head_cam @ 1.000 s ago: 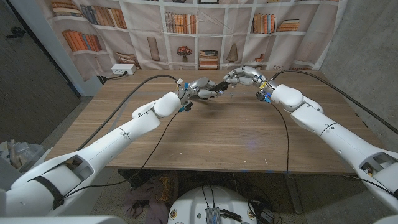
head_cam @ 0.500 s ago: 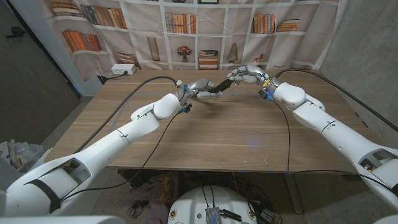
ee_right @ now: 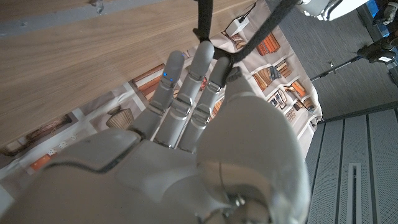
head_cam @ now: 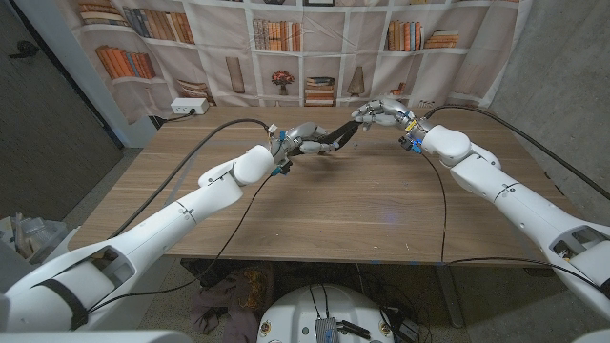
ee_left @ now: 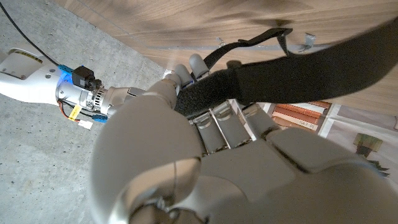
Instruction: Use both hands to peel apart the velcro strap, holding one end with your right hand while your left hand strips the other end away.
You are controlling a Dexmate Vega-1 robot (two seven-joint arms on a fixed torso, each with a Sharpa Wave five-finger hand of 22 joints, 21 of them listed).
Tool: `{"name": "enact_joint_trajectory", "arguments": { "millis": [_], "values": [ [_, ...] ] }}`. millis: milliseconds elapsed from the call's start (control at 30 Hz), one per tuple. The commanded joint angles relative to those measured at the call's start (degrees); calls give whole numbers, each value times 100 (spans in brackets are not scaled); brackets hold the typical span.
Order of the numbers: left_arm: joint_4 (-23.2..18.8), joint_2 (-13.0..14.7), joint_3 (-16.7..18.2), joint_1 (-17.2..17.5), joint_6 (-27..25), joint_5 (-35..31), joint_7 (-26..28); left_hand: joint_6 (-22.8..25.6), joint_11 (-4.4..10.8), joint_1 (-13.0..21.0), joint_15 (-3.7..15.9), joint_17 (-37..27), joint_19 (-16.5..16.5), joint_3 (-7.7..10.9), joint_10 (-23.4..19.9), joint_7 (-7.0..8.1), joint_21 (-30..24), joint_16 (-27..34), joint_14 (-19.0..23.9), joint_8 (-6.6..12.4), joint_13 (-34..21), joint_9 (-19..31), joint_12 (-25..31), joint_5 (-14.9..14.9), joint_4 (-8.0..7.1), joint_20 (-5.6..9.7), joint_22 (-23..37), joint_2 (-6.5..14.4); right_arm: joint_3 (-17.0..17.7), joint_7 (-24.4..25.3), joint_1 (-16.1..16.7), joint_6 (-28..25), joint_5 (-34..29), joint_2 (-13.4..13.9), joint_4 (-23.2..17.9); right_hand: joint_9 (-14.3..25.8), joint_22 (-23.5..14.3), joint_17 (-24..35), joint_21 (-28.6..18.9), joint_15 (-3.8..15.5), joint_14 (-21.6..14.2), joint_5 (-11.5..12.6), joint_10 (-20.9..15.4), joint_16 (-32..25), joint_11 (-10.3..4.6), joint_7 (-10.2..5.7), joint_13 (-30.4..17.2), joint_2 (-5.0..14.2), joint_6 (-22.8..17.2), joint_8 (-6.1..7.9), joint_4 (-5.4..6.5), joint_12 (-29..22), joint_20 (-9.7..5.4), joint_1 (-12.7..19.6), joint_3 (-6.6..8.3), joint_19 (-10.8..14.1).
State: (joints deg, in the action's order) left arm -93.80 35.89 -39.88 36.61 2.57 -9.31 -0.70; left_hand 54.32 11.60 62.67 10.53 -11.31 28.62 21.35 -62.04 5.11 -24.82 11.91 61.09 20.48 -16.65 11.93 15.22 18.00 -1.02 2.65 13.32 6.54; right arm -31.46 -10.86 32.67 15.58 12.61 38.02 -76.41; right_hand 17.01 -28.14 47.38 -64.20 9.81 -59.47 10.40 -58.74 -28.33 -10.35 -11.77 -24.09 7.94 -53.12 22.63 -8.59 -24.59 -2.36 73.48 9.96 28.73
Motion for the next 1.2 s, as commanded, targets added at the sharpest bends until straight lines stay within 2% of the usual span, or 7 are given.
{"name": "enact_joint_trajectory", "arguments": {
  "millis": [33, 800, 933, 1000, 1100, 1133, 1200],
  "values": [
    [2, 37, 17, 25, 29, -34, 35, -30, 5, 0, 242, -17, -5, -25, 40, 19, -47, -9, -9, 1, -18, 10, -23, 32, -12, 806, 12, 37, 4, 2, -134, -100, 22, -12, 208, 22, 5, 18, 12, 392, -54, 9, 35, 26, -2, 35, -21, -22, -19, -43, 12, -15, -892, 24, 33, 40],
    [-47, 70, 93, 159, 49, 17, 141, -71, 7, -9, 241, -22, -20, -32, 66, -12, -78, -10, -27, -19, -33, 38, -48, 39, -37, 807, 11, 61, 44, 39, -144, -257, 117, 68, 206, 36, 72, 28, 5, 394, -68, 3, 27, 87, -6, 50, -21, -26, 5, -81, 24, -18, -901, 23, 42, 19],
    [62, -11, 135, 197, 202, 95, 278, -238, 15, 75, 269, -72, 53, 63, 76, -18, -193, 48, 53, -65, -101, 101, -40, 59, -49, 598, 43, 295, 40, 30, -140, -260, 128, 67, 190, 43, 80, 37, -3, 394, -83, 1, 27, 89, -6, 51, -20, -28, 10, -86, 25, -17, -903, 24, 42, 19],
    [92, -55, 152, 247, 261, -2, 502, -351, -1, 292, 302, -385, 226, 166, 246, 44, -509, 519, 939, -40, -422, 245, 89, 17, 42, 384, 194, 398, 35, 22, -141, -255, 138, 54, 197, 45, 87, 40, 0, 394, -87, 1, 29, 90, -6, 51, -16, -24, 9, -86, 26, -14, -903, 25, 45, 16],
    [164, -70, 146, 226, 373, -10, 522, -393, -100, 503, 289, -914, 408, 67, 310, -89, -854, 931, 1164, -9, -806, 435, 288, -89, 233, 143, 364, 350, 27, 12, -146, -229, 145, 36, 219, 52, 96, 29, -9, 394, -83, 0, 25, 113, -6, 53, -14, -25, 15, -92, 27, -14, -905, 26, 46, 15],
    [210, -75, 137, 203, 434, -11, 512, -383, -134, 532, 286, -1015, 471, 48, 322, -141, -924, 992, 1143, 3, -874, 472, 319, -103, 257, 105, 386, 349, 27, 13, -144, -227, 151, 29, 221, 55, 98, 32, -13, 394, -88, -1, 26, 113, -6, 54, -10, -27, 15, -93, 26, -12, -908, 28, 47, 16],
    [264, -80, 110, 155, 480, -30, 462, -404, -214, 626, 283, -1425, 794, -15, 385, -234, -1249, 1232, 1064, 23, -1145, 638, 430, -148, 312, 217, 482, 360, 24, 1, -146, -217, 158, 26, 228, 54, 103, 36, -12, 394, -93, -1, 25, 114, -6, 60, -14, -25, 23, -98, 27, -14, -906, 28, 48, 13]
  ]
}}
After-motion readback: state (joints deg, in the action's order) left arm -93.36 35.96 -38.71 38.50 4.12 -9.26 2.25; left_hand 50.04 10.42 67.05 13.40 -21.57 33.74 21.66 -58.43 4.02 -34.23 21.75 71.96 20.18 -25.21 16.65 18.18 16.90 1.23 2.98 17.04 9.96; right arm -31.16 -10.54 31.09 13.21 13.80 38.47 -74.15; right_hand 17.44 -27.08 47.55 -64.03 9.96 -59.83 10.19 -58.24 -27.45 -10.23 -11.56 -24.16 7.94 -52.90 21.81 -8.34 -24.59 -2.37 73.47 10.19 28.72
